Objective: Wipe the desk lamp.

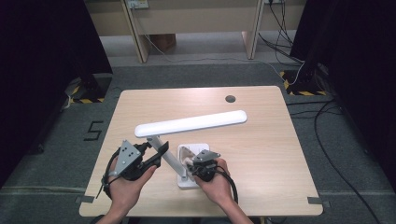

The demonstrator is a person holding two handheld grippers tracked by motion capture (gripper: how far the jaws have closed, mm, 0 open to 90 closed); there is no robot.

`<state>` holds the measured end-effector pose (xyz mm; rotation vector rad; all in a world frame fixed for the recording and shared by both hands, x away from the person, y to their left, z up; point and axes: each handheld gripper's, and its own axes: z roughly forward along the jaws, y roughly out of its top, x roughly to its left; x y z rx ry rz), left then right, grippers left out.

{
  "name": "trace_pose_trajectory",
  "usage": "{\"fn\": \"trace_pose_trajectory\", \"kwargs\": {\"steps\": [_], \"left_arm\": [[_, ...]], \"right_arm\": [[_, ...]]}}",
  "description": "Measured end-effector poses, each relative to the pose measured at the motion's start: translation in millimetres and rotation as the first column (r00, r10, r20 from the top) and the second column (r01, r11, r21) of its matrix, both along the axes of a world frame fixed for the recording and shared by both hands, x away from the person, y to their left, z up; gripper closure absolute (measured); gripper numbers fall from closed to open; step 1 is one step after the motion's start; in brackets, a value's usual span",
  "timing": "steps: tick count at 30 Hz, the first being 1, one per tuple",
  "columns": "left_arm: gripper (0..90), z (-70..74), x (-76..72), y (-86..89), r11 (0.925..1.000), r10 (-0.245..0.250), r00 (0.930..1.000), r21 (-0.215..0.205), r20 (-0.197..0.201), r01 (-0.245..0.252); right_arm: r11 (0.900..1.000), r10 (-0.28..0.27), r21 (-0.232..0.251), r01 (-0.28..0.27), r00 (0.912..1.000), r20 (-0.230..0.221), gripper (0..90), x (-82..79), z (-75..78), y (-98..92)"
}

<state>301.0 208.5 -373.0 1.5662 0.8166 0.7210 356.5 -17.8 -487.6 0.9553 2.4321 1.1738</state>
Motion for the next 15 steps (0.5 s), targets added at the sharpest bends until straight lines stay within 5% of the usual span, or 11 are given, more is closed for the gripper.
{"fn": "trace_pose_trajectory", "kwargs": {"steps": [15], "left_arm": [[57.3,-0.1,0.0,-0.4,1.0,-0.001,1.0,0.002,0.0,0.001]], "right_arm": [[0.985,-0.141,-0.099,0.143,0.9897,0.022,77.6,1.8,-2.0,-43.7]]}}
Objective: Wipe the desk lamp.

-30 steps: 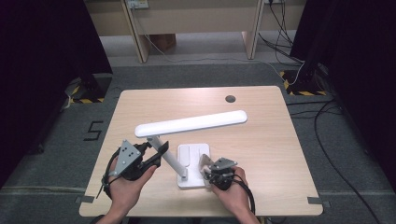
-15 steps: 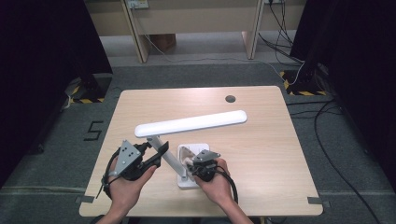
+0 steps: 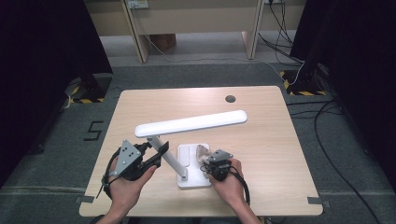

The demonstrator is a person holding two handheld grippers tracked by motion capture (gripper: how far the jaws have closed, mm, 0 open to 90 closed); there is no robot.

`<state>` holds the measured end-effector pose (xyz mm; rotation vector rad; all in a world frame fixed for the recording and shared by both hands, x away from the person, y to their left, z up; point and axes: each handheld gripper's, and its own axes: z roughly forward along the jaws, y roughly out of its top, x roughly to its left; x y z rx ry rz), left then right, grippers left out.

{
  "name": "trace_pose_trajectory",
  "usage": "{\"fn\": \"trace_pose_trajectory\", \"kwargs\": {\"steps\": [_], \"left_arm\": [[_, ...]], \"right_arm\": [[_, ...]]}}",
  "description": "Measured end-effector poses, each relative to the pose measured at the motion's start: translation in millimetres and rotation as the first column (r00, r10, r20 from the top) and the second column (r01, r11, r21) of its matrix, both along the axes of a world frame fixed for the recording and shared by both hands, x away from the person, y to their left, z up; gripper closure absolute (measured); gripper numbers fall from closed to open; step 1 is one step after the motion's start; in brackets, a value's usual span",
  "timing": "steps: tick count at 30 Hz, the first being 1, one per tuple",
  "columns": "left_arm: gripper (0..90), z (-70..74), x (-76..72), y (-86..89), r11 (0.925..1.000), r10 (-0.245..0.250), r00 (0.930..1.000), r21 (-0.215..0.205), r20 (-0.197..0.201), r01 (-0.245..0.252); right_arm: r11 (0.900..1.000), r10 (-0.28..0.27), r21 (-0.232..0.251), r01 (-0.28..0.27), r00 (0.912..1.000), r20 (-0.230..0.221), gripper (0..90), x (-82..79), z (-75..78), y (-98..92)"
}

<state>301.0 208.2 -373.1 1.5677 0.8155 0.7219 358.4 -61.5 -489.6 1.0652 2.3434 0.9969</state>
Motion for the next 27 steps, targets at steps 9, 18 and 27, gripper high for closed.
{"fn": "trace_pose_trajectory", "kwargs": {"steps": [9,18,27], "left_arm": [[57.3,0.0,0.5,-0.4,1.0,0.001,1.0,0.002,0.001,-0.001],[57.2,-0.2,0.5,0.1,1.0,-0.003,1.0,0.002,-0.001,0.003],[57.2,-0.5,0.4,-0.3,1.0,-0.001,1.0,0.003,0.001,0.001]], "right_arm": [[0.999,-0.012,0.05,0.009,0.9968,0.079,77.6,14.2,18.1,10.9],[0.985,0.106,0.131,-0.113,0.9926,0.059,77.5,30.4,17.0,51.5],[0.975,0.164,0.145,-0.17,0.985,0.053,77.4,31.2,15.0,63.5]]}}
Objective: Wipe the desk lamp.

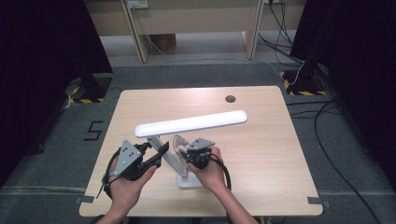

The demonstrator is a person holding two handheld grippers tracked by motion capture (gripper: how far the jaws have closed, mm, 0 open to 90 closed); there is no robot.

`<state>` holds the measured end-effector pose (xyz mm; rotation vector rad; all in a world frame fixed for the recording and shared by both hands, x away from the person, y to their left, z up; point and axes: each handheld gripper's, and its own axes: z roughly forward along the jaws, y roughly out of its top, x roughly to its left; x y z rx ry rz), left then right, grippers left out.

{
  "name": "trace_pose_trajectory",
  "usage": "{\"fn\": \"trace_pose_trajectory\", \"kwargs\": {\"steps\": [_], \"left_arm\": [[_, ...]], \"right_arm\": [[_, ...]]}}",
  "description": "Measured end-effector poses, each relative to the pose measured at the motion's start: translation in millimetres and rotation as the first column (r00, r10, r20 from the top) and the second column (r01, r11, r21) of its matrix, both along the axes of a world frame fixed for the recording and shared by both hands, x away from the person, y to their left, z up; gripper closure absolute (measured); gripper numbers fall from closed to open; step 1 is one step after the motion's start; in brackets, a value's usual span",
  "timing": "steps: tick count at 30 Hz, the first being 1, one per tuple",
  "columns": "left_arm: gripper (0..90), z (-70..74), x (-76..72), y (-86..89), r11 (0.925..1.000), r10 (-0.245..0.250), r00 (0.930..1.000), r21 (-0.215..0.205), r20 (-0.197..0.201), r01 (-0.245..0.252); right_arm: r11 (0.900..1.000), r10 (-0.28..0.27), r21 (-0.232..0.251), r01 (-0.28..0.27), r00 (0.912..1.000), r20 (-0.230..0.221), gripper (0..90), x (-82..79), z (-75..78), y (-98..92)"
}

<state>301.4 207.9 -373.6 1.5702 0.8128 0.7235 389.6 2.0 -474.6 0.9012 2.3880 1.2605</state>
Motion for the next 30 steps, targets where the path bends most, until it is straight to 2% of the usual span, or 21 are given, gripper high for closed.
{"fn": "trace_pose_trajectory", "kwargs": {"steps": [6,8,10,12,13,21,30], "left_arm": [[57.1,0.0,0.0,0.2,1.0,-0.001,1.0,0.001,0.0,0.001],[57.1,0.0,0.0,0.1,1.0,-0.001,1.0,0.002,0.0,0.001],[57.1,-0.1,-0.1,-0.1,1.0,-0.001,1.0,0.003,-0.001,0.001],[57.1,-0.1,-0.2,-0.1,1.0,0.0,1.0,0.004,0.0,0.0],[57.1,-0.1,-0.2,0.0,1.0,0.0,1.0,0.004,0.0,0.0],[57.1,-0.2,-0.4,0.0,1.0,0.0,1.0,0.002,-0.001,0.0],[57.1,-0.4,-0.5,0.1,1.0,0.001,1.0,0.0,-0.002,-0.001]], "right_arm": [[0.999,0.025,-0.025,-0.026,0.9995,-0.017,77.4,1.7,-7.8,7.0],[0.999,0.015,-0.035,-0.016,0.9994,-0.032,77.4,1.1,-11.8,7.0],[0.999,0.018,-0.042,-0.019,0.9995,-0.025,77.4,1.9,-13.6,6.5],[0.999,0.005,-0.039,-0.007,0.9994,-0.033,77.4,1.5,-15.4,5.8],[0.999,0.007,-0.052,-0.008,0.9998,-0.018,77.4,2.0,-15.3,5.2],[0.996,-0.035,-0.082,0.036,0.9993,0.008,77.5,2.9,-15.8,-2.5],[0.993,-0.069,-0.093,0.069,0.9976,0.003,77.5,2.5,-17.8,-11.9]]}}
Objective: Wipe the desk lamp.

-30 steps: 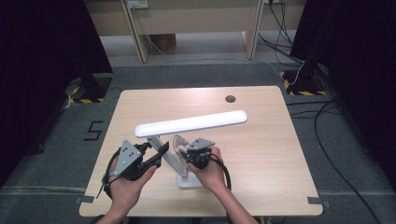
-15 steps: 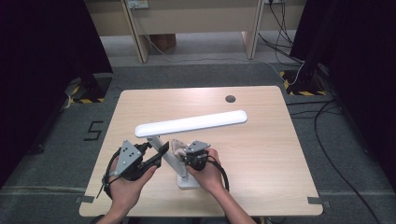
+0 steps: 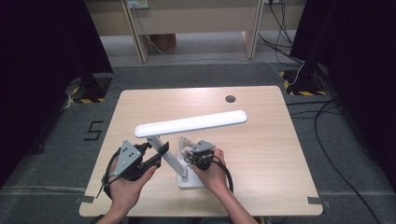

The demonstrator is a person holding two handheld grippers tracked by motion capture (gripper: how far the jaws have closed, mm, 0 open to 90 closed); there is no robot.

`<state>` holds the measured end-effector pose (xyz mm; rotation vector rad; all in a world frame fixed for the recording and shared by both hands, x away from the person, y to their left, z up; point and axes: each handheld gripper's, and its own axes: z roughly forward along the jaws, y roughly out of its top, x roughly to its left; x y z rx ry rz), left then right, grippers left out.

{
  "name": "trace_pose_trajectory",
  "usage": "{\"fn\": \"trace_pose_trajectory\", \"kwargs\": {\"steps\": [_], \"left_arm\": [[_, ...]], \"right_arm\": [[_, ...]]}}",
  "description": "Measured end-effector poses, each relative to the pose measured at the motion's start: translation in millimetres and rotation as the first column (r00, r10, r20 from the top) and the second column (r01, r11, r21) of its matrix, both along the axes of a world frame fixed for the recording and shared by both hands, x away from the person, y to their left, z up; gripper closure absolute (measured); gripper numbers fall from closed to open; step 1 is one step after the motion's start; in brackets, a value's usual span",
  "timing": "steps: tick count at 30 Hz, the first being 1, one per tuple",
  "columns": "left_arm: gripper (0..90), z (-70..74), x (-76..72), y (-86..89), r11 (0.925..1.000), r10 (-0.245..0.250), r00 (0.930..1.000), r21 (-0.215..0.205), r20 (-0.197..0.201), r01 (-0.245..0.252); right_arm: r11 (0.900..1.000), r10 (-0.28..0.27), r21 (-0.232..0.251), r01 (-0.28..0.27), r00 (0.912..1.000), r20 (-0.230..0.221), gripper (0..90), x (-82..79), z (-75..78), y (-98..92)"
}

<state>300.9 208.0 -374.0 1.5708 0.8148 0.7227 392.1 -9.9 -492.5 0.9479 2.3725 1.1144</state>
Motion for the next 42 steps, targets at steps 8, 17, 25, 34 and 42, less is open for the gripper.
{"fn": "trace_pose_trajectory", "kwargs": {"steps": [8,17,25,34,42], "left_arm": [[57.1,0.0,-0.1,0.1,1.0,0.0,1.0,0.001,-0.001,0.0],[57.1,-0.5,-0.3,-0.5,1.0,-0.003,1.0,0.002,-0.003,0.003],[57.1,-0.6,0.0,-1.4,1.0,-0.003,1.0,0.004,-0.002,0.003],[57.1,-0.7,0.0,-1.3,1.0,-0.003,1.0,0.004,-0.003,0.003],[56.8,-0.8,-0.1,-1.6,1.0,-0.002,1.0,0.003,-0.003,0.002]], "right_arm": [[1.0,-0.025,-0.013,0.025,0.9997,-0.002,77.5,-0.5,-2.0,-12.5],[0.998,-0.055,-0.017,0.055,0.9985,0.002,77.5,-0.4,-2.0,-25.4],[0.997,-0.073,-0.03,0.074,0.997,0.028,77.6,-3.5,2.3,-30.8],[0.993,-0.104,-0.055,0.105,0.9943,0.022,77.7,0.5,-1.0,-42.1],[0.985,-0.157,-0.065,0.158,0.9875,0.017,77.6,4.8,0.5,-52.1]]}}
